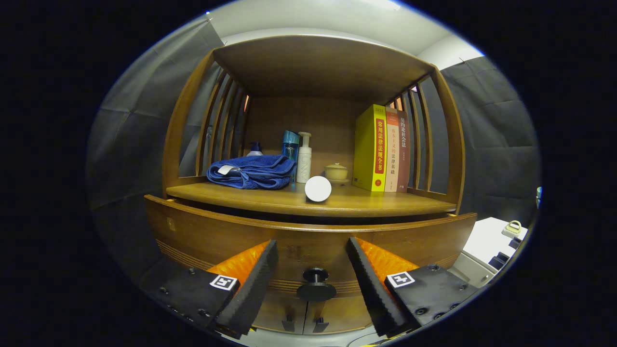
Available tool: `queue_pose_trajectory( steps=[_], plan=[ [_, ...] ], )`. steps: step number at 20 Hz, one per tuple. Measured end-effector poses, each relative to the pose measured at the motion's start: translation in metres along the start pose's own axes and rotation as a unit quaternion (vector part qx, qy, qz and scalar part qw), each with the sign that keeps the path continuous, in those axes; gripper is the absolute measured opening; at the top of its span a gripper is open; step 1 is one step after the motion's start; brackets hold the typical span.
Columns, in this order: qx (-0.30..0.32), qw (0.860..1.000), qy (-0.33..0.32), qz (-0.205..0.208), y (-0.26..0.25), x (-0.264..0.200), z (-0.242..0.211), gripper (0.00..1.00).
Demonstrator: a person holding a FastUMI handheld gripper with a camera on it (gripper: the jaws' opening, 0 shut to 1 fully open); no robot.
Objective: Pull open the drawer, take out the items inside it, and place them on the countertop above the cabinet.
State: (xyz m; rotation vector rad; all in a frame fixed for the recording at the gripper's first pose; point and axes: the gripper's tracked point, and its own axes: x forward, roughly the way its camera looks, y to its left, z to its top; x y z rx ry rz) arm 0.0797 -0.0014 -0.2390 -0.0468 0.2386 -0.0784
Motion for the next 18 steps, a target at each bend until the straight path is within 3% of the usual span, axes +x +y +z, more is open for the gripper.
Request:
queue_pose_trajectory(
  steps=[10,13,18],
  plan=[
    [0.001,1.0,0.004,-0.003,-0.004,0.031,-0.002,0.97],
    [0.029,0.999,0.008,-0.011,-0.006,0.015,0.008,0.98],
    [0.056,0.998,-0.018,-0.02,-0.015,-0.054,0.063,0.98]
  ],
)
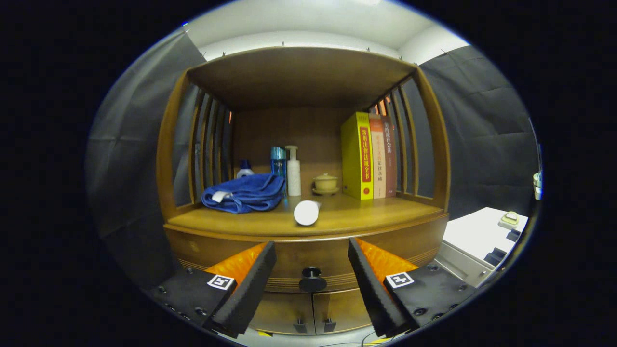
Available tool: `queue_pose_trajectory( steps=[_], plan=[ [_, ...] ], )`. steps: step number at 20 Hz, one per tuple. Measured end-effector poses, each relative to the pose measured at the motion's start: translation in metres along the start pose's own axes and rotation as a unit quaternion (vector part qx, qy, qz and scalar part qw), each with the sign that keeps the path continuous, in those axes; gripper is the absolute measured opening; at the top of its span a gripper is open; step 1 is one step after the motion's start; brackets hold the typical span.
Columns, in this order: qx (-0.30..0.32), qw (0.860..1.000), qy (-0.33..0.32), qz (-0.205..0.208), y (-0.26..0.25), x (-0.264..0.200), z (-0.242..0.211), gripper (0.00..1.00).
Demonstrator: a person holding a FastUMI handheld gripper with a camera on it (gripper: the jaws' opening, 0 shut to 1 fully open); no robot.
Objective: Pull open the drawer, take out the items inside it, and place them on the countertop above the cabinet.
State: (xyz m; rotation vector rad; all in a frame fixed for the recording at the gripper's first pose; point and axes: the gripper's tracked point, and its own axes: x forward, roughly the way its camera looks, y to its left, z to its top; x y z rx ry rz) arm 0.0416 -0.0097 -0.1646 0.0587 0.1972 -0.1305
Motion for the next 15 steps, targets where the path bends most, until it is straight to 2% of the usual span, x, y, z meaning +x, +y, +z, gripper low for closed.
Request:
queue_pose_trajectory(
  steps=[5,8,13,15],
  plan=[
    [-0.005,1.0,-0.015,0.001,0.003,-0.085,0.052,0.98],
    [-0.001,1.0,-0.003,0.013,0.004,-0.127,0.067,0.98],
    [0.018,0.999,-0.013,0.036,-0.005,-0.165,0.097,0.98],
    [0.007,1.0,0.001,0.03,-0.017,-0.172,0.093,0.98]
  ],
)
